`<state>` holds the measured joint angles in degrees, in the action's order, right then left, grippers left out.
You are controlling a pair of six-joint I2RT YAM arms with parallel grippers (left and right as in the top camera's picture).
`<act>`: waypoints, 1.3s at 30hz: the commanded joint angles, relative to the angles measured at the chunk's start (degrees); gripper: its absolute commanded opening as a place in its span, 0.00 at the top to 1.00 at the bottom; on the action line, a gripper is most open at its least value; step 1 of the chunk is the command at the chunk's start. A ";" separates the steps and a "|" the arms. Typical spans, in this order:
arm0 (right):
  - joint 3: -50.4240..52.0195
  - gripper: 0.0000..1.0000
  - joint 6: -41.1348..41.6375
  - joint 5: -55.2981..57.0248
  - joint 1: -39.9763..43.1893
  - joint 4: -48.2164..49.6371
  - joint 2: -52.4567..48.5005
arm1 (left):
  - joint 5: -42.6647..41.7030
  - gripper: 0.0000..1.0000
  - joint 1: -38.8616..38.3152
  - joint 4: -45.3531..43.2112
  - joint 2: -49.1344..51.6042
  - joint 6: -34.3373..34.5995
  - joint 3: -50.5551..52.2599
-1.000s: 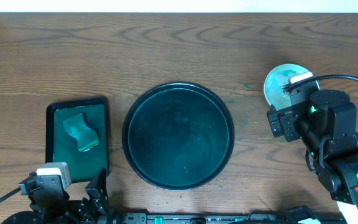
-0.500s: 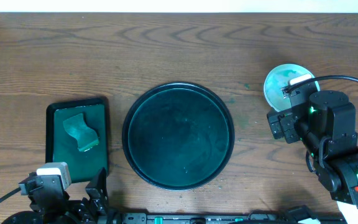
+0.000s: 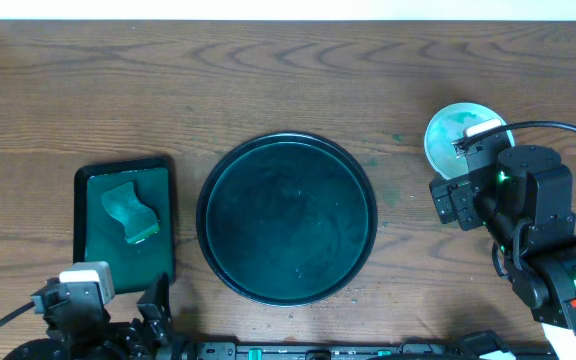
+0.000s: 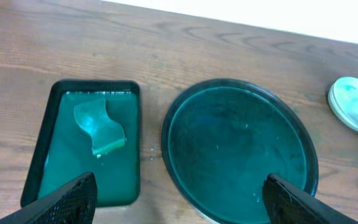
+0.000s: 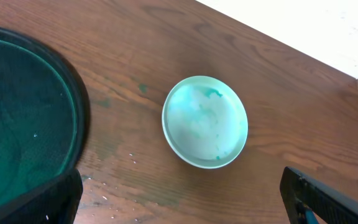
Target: Clean dirty plates on tray and stack at the side
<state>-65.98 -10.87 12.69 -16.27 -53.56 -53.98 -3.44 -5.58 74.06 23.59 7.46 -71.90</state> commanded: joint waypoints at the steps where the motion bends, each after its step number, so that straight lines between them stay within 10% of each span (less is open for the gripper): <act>1: -1.09 0.01 -0.55 0.72 -0.66 -0.15 -0.02 | 0.96 0.15 -0.28 -4.11 -0.35 -0.81 -0.37; 39: -1.09 0.01 -0.55 0.72 -0.66 -0.15 -0.02 | -0.44 0.14 1.66 -90.23 -23.47 -0.76 60.26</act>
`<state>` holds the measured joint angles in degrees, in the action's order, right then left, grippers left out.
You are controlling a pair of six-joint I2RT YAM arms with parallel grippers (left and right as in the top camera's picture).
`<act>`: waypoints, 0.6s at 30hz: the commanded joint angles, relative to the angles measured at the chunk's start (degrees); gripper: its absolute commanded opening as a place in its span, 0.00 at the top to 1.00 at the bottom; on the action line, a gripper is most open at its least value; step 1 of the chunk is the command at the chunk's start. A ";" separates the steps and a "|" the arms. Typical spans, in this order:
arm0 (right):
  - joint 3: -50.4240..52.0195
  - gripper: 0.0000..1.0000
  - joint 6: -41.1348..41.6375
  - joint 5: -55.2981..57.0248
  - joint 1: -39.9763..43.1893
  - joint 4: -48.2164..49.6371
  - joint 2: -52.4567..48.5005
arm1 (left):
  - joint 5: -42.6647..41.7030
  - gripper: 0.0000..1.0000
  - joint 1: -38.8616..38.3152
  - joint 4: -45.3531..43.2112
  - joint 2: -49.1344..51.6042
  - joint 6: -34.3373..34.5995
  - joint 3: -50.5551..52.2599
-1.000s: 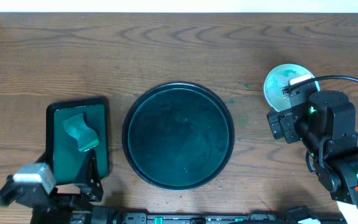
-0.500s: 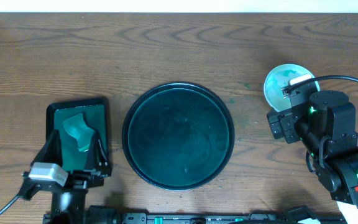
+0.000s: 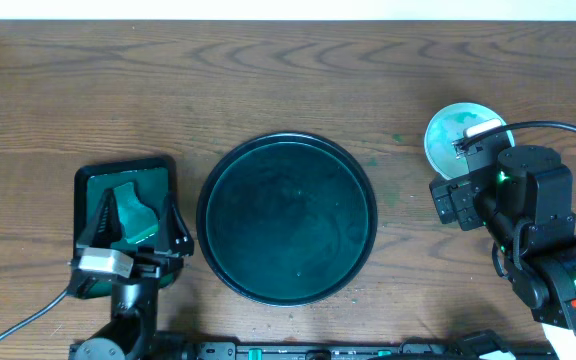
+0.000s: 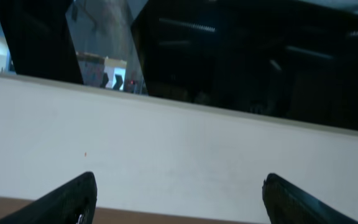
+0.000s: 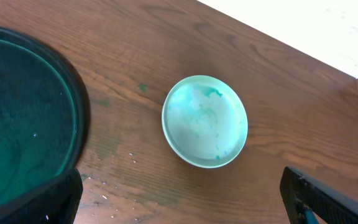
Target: Clean dirty plates on tray and stack at the side
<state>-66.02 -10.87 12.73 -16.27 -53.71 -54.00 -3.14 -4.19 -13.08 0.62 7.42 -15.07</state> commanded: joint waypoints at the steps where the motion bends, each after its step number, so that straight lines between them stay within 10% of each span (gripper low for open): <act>1: -1.05 0.01 -0.55 0.68 -0.66 0.00 0.00 | -0.74 0.15 0.26 -5.49 -0.50 -0.72 5.11; 8: -1.05 0.01 -0.55 0.68 -0.66 0.00 0.00 | -0.74 0.15 0.26 -20.39 -0.52 -0.72 14.45; 18: -1.05 0.01 -0.55 0.68 -0.66 0.00 0.00 | -0.72 0.15 2.43 -18.01 -0.52 -0.74 14.84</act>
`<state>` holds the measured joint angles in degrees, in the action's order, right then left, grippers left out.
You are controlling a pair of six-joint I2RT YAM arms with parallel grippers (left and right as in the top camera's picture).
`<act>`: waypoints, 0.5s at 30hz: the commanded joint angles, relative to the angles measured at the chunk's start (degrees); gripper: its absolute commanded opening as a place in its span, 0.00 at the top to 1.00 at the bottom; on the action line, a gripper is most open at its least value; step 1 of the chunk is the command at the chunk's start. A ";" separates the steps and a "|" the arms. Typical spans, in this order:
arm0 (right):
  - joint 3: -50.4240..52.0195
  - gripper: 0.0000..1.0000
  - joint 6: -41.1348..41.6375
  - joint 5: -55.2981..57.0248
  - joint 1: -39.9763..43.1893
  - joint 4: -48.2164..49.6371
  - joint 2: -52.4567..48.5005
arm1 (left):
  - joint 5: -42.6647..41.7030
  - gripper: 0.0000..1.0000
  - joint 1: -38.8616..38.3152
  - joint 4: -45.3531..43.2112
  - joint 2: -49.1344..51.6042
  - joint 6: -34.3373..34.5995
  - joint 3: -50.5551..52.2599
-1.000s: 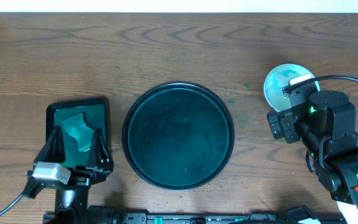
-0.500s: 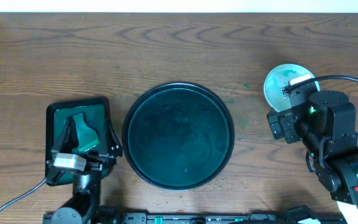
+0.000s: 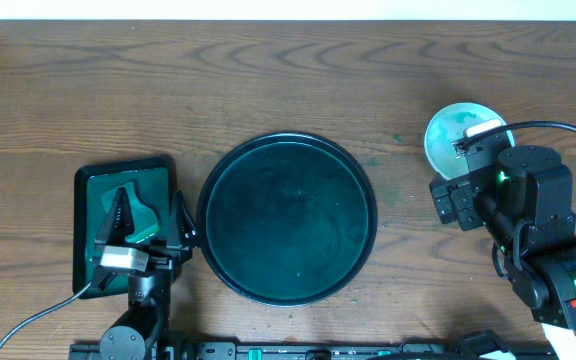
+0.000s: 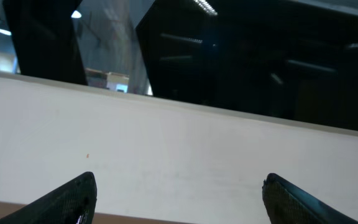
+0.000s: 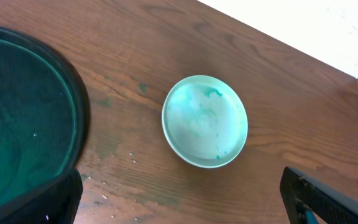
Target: Clean dirty plates on tray and stack at the side
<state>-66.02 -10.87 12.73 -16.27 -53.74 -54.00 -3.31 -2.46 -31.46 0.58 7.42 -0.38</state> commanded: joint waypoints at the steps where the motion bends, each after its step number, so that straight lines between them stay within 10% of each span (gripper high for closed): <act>1: -1.05 0.01 -0.55 0.68 -0.66 0.02 0.00 | -0.55 0.15 0.68 1.33 -0.48 -0.74 0.15; 15: -1.05 0.01 -0.55 0.68 -0.66 0.02 0.00 | -0.81 0.14 0.57 26.75 -0.48 1.11 0.15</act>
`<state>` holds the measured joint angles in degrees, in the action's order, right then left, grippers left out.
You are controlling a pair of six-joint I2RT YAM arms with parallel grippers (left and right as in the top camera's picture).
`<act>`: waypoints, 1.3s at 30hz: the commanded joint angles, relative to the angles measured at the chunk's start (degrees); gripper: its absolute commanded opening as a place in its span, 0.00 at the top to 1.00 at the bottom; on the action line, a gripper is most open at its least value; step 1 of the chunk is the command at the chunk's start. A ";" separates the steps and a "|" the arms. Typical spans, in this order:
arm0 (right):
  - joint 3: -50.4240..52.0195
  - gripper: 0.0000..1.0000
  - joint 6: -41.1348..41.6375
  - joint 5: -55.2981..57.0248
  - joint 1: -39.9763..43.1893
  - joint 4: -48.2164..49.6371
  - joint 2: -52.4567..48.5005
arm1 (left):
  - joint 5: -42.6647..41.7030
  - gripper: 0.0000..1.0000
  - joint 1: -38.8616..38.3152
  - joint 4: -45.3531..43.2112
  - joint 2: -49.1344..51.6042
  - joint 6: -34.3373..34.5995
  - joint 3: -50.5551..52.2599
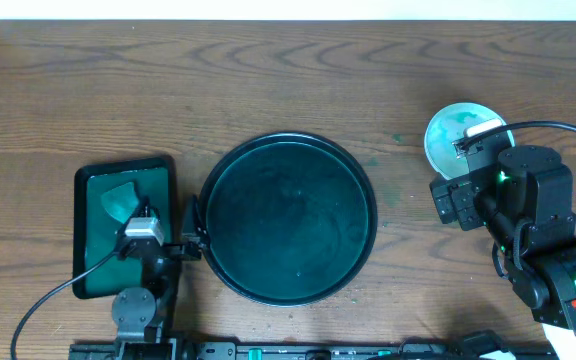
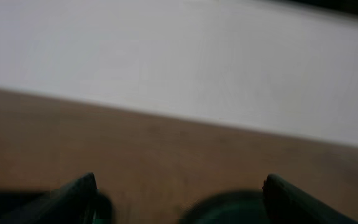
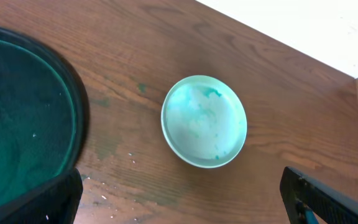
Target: Clean dirty plates on tray and stack at the side
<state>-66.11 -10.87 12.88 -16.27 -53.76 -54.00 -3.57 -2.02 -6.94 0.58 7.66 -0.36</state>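
A pale green plate (image 3: 204, 121) with teal smears lies on the wooden table, right of the round dark tray (image 3: 17, 124). In the overhead view my right arm covers the plate (image 1: 453, 130) in part. My right gripper (image 3: 179, 208) hangs open above the table just in front of it, holding nothing. The round tray (image 1: 288, 218) holds no plates. My left gripper (image 1: 190, 233) stands open by that tray's left rim. Its wrist view is blurred, showing the table and the left gripper (image 2: 179, 208) with nothing between its fingers.
A black rectangular tray (image 1: 88, 250) with a green sponge (image 1: 118, 198) sits at the left, and the left arm covers its right part. Teal specks mark the wood between the round tray and the plate. The table's far edge meets a white wall.
My left wrist has shifted right off the sponge tray toward the round tray's rim. Its camera has tipped down from the wall to the table. The right arm and plate have not moved.
First my left gripper was at the table's front edge, looking down on both trays. Then it stood over the sponge tray with its camera facing the wall and windows. Now it is beside the round tray, facing the table. The right gripper stayed open by the plate throughout.
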 commanded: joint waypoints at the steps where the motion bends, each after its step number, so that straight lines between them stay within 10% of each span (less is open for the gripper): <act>1: -0.96 0.01 -0.55 0.52 -0.66 0.04 0.00 | -0.52 0.14 0.13 3.67 -0.48 1.66 0.13; 39: -0.96 0.01 -0.55 0.52 -0.66 0.04 0.00 | 0.35 0.14 0.13 10.78 -0.35 7.45 0.13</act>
<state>-66.19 -10.87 12.91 -16.27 -53.74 -54.00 -3.42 -2.02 1.13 0.58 14.83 -0.67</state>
